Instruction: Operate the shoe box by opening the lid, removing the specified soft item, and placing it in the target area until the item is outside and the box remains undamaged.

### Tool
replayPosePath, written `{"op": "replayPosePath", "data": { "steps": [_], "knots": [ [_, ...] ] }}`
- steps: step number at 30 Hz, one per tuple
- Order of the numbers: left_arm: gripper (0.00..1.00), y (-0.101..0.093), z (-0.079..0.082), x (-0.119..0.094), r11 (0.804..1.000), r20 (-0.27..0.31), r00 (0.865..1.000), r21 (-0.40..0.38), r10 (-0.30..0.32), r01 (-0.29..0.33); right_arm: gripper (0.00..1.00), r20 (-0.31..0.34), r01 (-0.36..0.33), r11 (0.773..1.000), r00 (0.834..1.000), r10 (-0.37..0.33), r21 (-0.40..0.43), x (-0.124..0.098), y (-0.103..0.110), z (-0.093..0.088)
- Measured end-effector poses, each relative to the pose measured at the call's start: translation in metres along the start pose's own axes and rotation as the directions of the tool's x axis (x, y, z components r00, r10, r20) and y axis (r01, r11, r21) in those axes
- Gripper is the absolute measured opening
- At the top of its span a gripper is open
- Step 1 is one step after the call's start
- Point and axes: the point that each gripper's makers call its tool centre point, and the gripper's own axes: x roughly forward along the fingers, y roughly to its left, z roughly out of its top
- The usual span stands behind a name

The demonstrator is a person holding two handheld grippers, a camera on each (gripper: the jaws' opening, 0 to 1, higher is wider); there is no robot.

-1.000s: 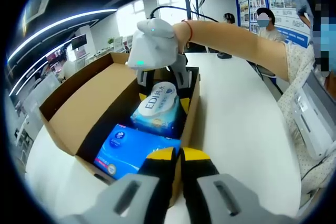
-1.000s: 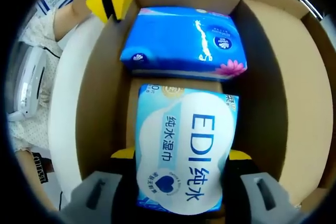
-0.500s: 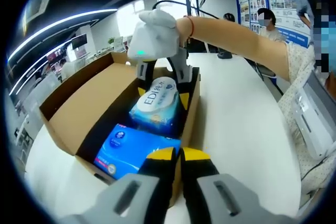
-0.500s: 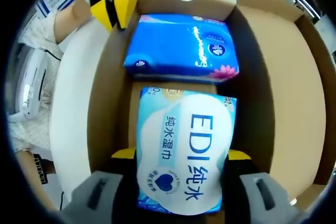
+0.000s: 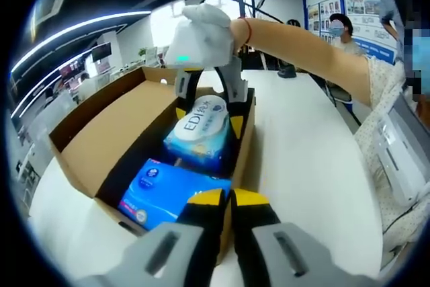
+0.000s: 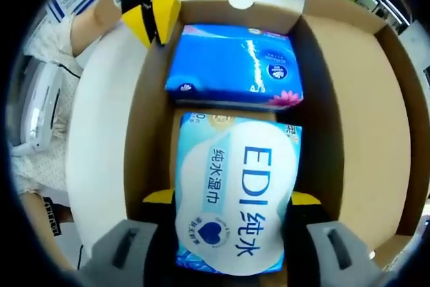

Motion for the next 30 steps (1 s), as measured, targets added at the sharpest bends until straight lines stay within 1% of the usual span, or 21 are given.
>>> {"op": "replayPosePath", "data": {
  "steps": [2, 6, 7, 8, 9, 12, 14, 17, 18, 19, 21, 22, 24, 25, 26, 27, 28, 30],
  "knots": [
    [0.04, 0.0, 0.001, 0.0, 1.0, -0.001, 1.0, -0.001, -0.004, 0.004, 0.62, 0.0, 0.0, 1.0, 1.0, 0.0, -0.002, 0.0, 0.0, -0.001],
    [0.04, 0.0, 0.006, 0.002, 1.0, -0.021, 1.0, 0.019, 0.004, -0.003, 0.62, -0.004, -0.005, 1.0, 1.0, 0.005, -0.001, 0.001, 0.002, -0.002],
    [0.04, -0.001, 0.009, 0.001, 1.0, -0.012, 1.0, 0.028, 0.001, -0.001, 0.62, -0.004, -0.005, 1.0, 1.0, 0.005, -0.002, 0.002, 0.002, -0.002],
    [0.04, -0.002, 0.02, -0.002, 0.999, 0.033, 0.999, 0.036, -0.007, 0.006, 0.62, -0.005, -0.005, 1.0, 1.0, 0.005, -0.006, 0.002, 0.002, -0.003],
    [0.04, 0.002, 0.028, -0.006, 0.998, 0.062, 0.998, 0.054, 0.012, -0.016, 0.62, -0.003, -0.007, 1.0, 1.0, 0.007, 0.0, 0.002, 0.002, -0.003],
    [0.06, 0.013, 0.041, -0.014, 0.993, 0.094, 0.994, 0.09, 0.064, -0.072, 0.62, -0.001, -0.005, 1.0, 1.0, 0.005, -0.005, 0.002, 0.002, -0.003],
    [0.07, 0.02, 0.046, -0.009, 0.994, 0.091, 0.993, 0.084, 0.068, -0.076, 0.62, 0.0, -0.005, 1.0, 1.0, 0.005, -0.005, 0.002, 0.002, -0.003],
    [0.14, 0.031, 0.045, 0.007, 0.991, 0.067, 0.994, 0.102, 0.085, -0.091, 0.62, 0.002, -0.005, 1.0, 1.0, 0.005, -0.003, 0.001, 0.005, -0.001],
    [0.14, 0.033, 0.04, 0.013, 0.993, 0.035, 0.997, 0.093, 0.074, -0.077, 0.62, 0.005, 0.0, 1.0, 1.0, 0.0, -0.006, 0.0, 0.006, 0.0],
    [0.15, 0.034, 0.037, 0.02, 0.995, 0.021, 0.998, 0.08, 0.059, -0.061, 0.62, 0.008, 0.003, 1.0, 1.0, -0.003, -0.008, -0.001, 0.005, 0.001],
    [0.17, 0.04, 0.036, 0.032, 0.995, 0.023, 0.998, 0.078, 0.056, -0.058, 0.62, 0.011, 0.01, 1.0, 1.0, -0.009, -0.008, -0.003, 0.007, 0.002],
    [0.2, 0.042, 0.035, 0.039, 0.997, 0.026, 0.999, 0.066, 0.043, -0.044, 0.62, 0.015, 0.014, 1.0, 1.0, -0.014, -0.007, -0.005, 0.007, 0.003],
    [0.21, 0.041, 0.032, 0.046, 0.999, 0.027, 1.0, 0.038, 0.01, -0.011, 0.62, 0.023, 0.018, 1.0, 1.0, -0.018, 0.002, -0.01, 0.006, 0.004],
    [0.22, 0.048, 0.033, 0.044, 1.0, 0.036, 0.999, 0.028, 0.005, -0.006, 0.62, 0.027, 0.024, 1.0, 0.999, -0.024, -0.002, -0.012, 0.006, 0.005],
    [0.24, 0.049, 0.033, 0.044, 1.0, 0.044, 0.999, 0.019, -0.003, 0.002, 0.62, 0.029, 0.028, 1.0, 0.999, -0.028, -0.003, -0.014, 0.006, 0.005],
    [0.26, 0.057, 0.034, 0.041, 1.0, 0.054, 0.998, 0.005, -0.011, 0.01, 0.62, 0.033, 0.03, 1.0, 0.999, -0.03, 0.004, -0.015, 0.006, 0.005],
    [0.3, 0.059, 0.035, 0.04, 1.0, 0.059, 0.998, 0.003, -0.012, 0.012, 0.62, 0.039, 0.032, 0.999, 0.999, -0.032, 0.004, -0.016, 0.006, 0.006],
    [0.31, 0.056, 0.035, 0.042, 0.999, 0.073, 0.997, -0.024, -0.021, 0.023, 0.62, 0.037, 0.033, 0.999, 0.999, -0.033, 0.005, -0.017, 0.007, 0.006]
  ]
}}
